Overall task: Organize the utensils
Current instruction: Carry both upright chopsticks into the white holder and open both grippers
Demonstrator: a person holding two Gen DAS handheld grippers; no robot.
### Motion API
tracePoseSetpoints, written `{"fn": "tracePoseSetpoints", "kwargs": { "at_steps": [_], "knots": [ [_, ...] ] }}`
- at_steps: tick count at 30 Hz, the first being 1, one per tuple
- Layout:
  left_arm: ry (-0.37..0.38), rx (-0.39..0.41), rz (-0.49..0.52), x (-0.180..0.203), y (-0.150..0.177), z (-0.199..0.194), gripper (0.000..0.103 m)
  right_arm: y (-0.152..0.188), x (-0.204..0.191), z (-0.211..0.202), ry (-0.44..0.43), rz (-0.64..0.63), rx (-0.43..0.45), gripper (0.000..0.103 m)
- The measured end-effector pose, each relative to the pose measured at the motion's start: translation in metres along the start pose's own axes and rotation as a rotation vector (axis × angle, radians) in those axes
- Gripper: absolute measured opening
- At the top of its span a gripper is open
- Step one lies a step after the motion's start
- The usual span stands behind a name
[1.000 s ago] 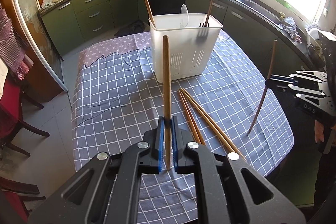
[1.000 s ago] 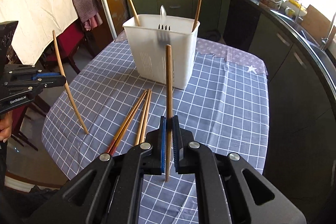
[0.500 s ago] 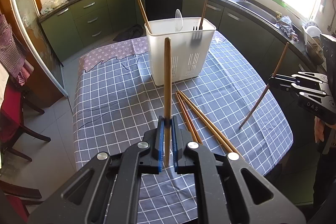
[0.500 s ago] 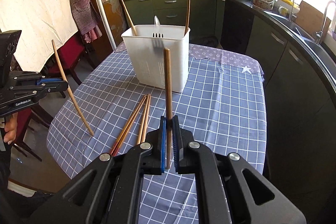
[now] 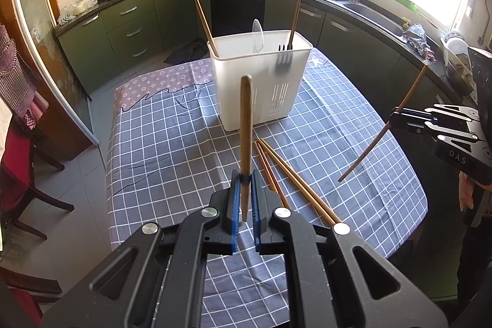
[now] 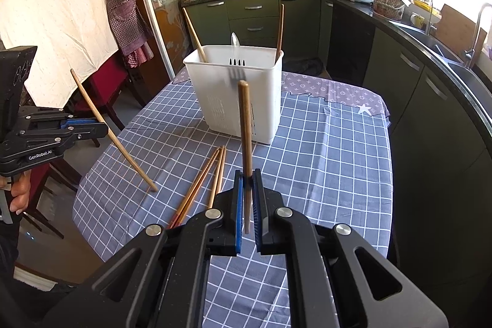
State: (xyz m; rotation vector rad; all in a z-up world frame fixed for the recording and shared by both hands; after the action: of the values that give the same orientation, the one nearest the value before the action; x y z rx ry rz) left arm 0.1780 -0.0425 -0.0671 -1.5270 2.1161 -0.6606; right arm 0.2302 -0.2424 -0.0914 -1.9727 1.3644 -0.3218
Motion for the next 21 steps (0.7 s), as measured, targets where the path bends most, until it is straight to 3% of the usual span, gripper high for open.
{"fn": "tracePoseSetpoints", "kwargs": {
  "at_steps": [12, 21],
  "knots": [
    [0.022, 0.041, 0.017, 0.001, -0.033, -0.023, 0.007, -0.031, -0.011, -0.019, -0.019, -0.025, 0.026, 0.007],
    [0.000, 0.231, 0.008, -0.013, -0.118, -0.078, 0.007, -0.096, -0.018, -0.060, -0.017, -0.041, 0.138, 0.007]
  ]
}}
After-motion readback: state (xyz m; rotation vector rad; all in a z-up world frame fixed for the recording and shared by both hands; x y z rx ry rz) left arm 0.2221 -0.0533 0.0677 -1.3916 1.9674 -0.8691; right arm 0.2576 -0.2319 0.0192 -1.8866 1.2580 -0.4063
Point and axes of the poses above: each gripper's, at about its wrist camera, not at the fingertips, and z roughly the way its jaws point, x to its right, y to its underside, the point moved 7 cm from there along z, roughly the way its jaws point, and after that the axes turned 9 degrees about z, right-handed, at the moved point
